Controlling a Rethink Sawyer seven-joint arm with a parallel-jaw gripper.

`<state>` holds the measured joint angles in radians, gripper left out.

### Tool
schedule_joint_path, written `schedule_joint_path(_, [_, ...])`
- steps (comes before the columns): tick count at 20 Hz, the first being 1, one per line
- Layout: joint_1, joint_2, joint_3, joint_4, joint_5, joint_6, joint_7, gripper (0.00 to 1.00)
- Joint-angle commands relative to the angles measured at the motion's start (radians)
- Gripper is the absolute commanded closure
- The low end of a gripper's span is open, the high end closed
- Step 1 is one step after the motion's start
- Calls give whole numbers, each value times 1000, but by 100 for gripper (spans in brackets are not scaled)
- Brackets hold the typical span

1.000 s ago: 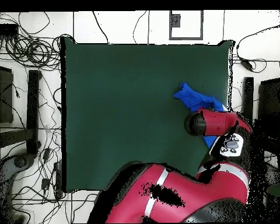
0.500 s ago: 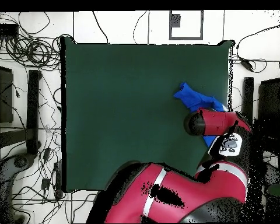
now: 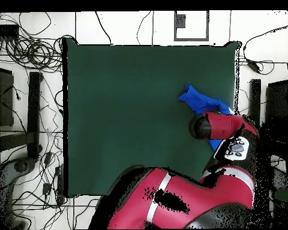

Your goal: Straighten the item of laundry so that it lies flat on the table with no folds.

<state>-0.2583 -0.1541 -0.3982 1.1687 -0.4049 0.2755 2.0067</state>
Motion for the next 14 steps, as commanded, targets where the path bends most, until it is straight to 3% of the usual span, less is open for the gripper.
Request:
schedule_joint_path(1, [54, -10, 78, 87, 21, -41, 133, 100])
schedule_joint_path(14, [111, -60, 34, 177, 56, -18, 196, 100])
